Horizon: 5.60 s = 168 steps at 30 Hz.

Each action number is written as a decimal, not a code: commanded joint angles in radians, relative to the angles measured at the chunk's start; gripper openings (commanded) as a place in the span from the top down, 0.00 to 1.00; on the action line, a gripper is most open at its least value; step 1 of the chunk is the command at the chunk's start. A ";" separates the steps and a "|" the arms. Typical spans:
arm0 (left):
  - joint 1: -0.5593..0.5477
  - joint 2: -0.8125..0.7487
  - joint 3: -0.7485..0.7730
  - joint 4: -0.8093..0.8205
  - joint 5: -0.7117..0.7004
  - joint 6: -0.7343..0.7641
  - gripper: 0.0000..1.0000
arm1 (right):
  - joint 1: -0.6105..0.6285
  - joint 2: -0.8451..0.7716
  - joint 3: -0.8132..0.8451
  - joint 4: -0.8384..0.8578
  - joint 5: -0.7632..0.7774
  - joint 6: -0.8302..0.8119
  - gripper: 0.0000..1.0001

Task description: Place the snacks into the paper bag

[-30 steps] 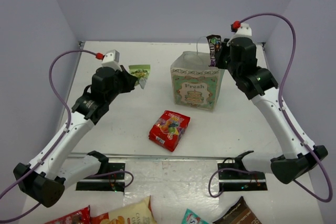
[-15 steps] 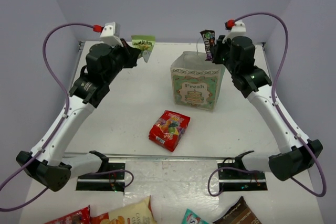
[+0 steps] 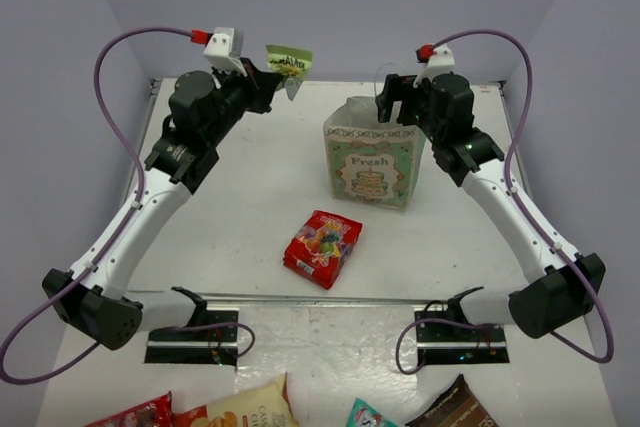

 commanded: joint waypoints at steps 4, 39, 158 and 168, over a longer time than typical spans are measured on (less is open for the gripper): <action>0.001 0.064 0.075 0.133 0.086 0.057 1.00 | -0.002 -0.028 0.023 0.005 0.055 0.018 0.05; -0.095 0.378 0.219 0.271 0.151 0.040 1.00 | -0.022 -0.703 -0.373 -0.243 0.118 0.393 0.10; -0.223 0.029 -1.073 0.704 0.309 -0.532 0.00 | 0.671 -0.194 -1.048 0.461 0.156 1.452 0.05; -0.269 -0.069 -1.131 0.854 0.385 -0.595 0.00 | 0.673 -0.220 -1.068 0.450 0.193 1.450 0.25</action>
